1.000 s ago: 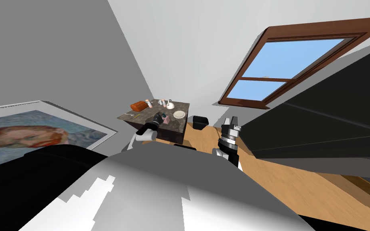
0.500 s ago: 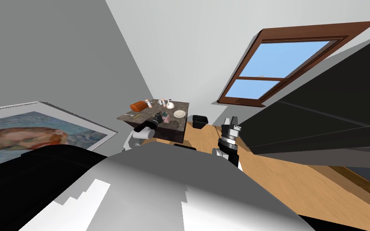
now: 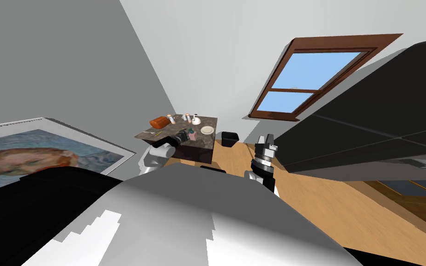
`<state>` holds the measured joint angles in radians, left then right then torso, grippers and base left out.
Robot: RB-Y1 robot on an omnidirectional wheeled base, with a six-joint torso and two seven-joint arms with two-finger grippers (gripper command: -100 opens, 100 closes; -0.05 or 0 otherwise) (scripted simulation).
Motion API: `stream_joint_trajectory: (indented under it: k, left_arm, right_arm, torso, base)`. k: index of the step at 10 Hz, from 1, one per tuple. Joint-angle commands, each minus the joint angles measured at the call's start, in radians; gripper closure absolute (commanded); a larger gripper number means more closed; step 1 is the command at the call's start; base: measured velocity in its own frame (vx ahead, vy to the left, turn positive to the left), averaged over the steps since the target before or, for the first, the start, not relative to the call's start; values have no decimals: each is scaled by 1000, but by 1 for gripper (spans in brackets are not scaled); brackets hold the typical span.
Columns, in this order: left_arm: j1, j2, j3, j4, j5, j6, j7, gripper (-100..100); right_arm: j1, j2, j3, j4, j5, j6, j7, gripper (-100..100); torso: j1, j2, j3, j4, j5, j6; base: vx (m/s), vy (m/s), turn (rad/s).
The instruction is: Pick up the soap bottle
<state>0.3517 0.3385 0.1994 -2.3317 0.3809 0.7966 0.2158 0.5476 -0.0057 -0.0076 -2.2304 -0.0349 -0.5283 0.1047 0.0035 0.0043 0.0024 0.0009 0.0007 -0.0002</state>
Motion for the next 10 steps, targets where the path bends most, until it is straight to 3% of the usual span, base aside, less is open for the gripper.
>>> stream_joint_trajectory:
  k: [1,2,4,5,7,8,10]
  left_arm:
    - [-16,50,9,2,50,50,0,-100]
    - [-16,53,9,2,55,56,0,-100]
    - [-38,121,23,6,123,120,2,-100]
    - [-38,122,23,6,128,130,2,-100]
    - [-60,189,39,10,194,195,8,-100]
    - [-60,191,39,10,199,206,8,-100]
    - [-83,257,57,14,265,271,20,-100]
  right_arm:
    - [0,0,0,0,0,0,0,0]
    - [0,0,0,0,0,0,0,0]
    - [0,0,0,0,0,0,0,0]
    - [0,0,0,0,0,0,0,0]
    - [0,0,0,0,0,0,0,0]
    - [0,0,0,0,0,0,0,0]
    - [0,0,0,0,0,0,0,0]
  torso:
    - [0,0,0,0,0,0]
    - [1,1,1,0,0,0]
    - [0,-1,0,0,0,0]
    - [0,0,0,0,0,0]
    - [-1,-1,0,0,0,0]
    - [1,0,0,0,0,0]
    - [-1,-1,-1,0,0,0]
  base:
    - [-84,55,-99]
    - [-61,41,-28]
    - [-53,49,-94]
    - [-50,36,-42]
    - [-61,46,-107]
    - [-47,38,-46]
    - [-47,37,-113]
